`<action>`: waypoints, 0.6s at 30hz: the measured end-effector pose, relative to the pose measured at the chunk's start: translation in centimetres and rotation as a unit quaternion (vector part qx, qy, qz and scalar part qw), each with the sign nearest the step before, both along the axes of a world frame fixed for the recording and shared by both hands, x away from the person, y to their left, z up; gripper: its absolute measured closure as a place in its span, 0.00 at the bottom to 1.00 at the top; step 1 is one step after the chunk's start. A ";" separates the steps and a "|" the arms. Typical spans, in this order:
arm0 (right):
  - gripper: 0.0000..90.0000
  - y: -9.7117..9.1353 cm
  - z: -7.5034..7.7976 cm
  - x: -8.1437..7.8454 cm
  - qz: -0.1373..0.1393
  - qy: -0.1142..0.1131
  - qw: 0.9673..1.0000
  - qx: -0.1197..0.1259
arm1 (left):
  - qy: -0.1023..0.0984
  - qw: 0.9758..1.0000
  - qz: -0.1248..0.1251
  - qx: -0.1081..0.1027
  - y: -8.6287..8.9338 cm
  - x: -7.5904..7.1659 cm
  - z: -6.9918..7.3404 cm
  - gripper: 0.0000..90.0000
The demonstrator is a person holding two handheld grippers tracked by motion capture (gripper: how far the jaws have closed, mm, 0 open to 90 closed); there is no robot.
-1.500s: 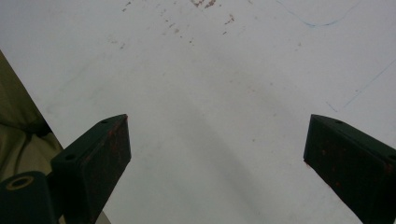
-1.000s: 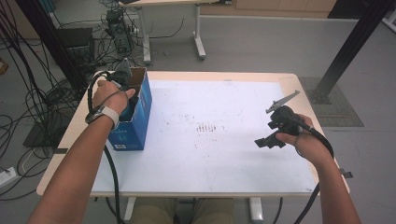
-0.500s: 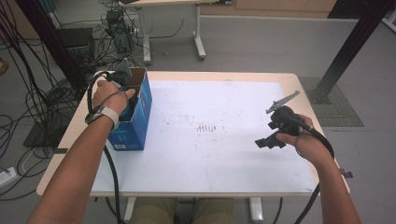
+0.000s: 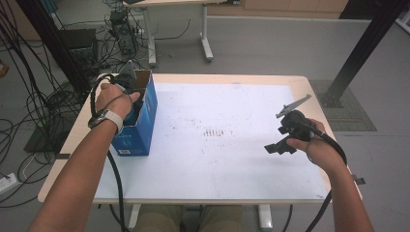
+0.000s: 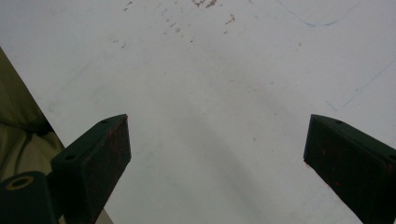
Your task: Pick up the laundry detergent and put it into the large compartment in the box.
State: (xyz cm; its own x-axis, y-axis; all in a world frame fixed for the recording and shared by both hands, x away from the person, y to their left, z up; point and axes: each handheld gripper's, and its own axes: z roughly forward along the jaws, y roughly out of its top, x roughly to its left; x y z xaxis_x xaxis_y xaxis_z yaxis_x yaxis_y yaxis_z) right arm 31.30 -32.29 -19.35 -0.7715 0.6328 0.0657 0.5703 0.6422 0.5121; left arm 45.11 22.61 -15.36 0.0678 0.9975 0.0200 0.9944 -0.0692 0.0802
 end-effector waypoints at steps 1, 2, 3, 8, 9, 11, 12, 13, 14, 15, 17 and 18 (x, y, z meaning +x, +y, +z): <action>0.08 0.0 0.0 0.0 0.000 0.000 1.000 0.000 | 0.000 1.000 0.001 0.000 0.0 0.0 0.0 0.44; 0.08 0.0 0.0 0.0 0.000 0.000 1.000 0.000 | -0.001 1.000 0.001 0.000 0.0 0.0 0.0 0.44; 0.08 0.0 0.0 0.0 0.000 0.000 1.000 0.000 | -0.001 1.000 0.001 0.000 0.0 0.0 0.0 0.43; 0.08 0.1 0.0 0.0 0.000 0.001 1.000 0.000 | -0.002 1.000 -0.001 -0.002 0.2 0.0 0.0 0.43; 0.08 0.1 0.0 0.0 0.001 0.000 1.000 0.000 | -0.003 1.000 -0.001 -0.003 0.2 0.0 0.0 0.43; 0.08 0.1 0.0 0.0 0.001 0.000 1.000 0.000 | -0.001 1.000 -0.001 -0.005 0.3 0.0 0.0 0.43; 0.08 0.1 0.0 0.0 0.000 0.000 1.000 0.000 | 0.000 1.000 -0.003 -0.007 0.5 0.1 0.0 0.43; 0.08 0.1 0.1 0.0 0.000 0.000 1.000 0.000 | -0.001 1.000 -0.001 -0.010 0.6 0.1 0.0 0.42; 0.08 0.1 0.1 0.0 0.000 0.000 1.000 0.000 | 0.000 1.000 -0.001 -0.010 0.6 0.1 0.0 0.42; 0.08 0.2 0.1 0.0 0.001 -0.001 1.000 0.000 | -0.001 1.000 -0.002 -0.010 0.7 0.1 0.0 0.42; 0.08 0.2 0.1 0.0 0.001 0.000 1.000 0.000 | -0.002 1.000 -0.002 -0.010 0.7 0.0 -0.1 0.40; 0.08 0.3 0.1 0.0 0.002 -0.001 1.000 0.000 | -0.003 1.000 -0.001 -0.012 0.7 0.0 -0.1 0.38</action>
State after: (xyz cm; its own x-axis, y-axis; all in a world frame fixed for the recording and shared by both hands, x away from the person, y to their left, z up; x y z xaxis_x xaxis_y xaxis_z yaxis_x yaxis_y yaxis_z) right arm 31.30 -32.03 -19.21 -0.7738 0.6302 0.0646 0.5674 0.6440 0.5132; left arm 45.12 23.34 -15.46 0.0707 0.9975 -0.0029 0.9936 -0.0702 0.0882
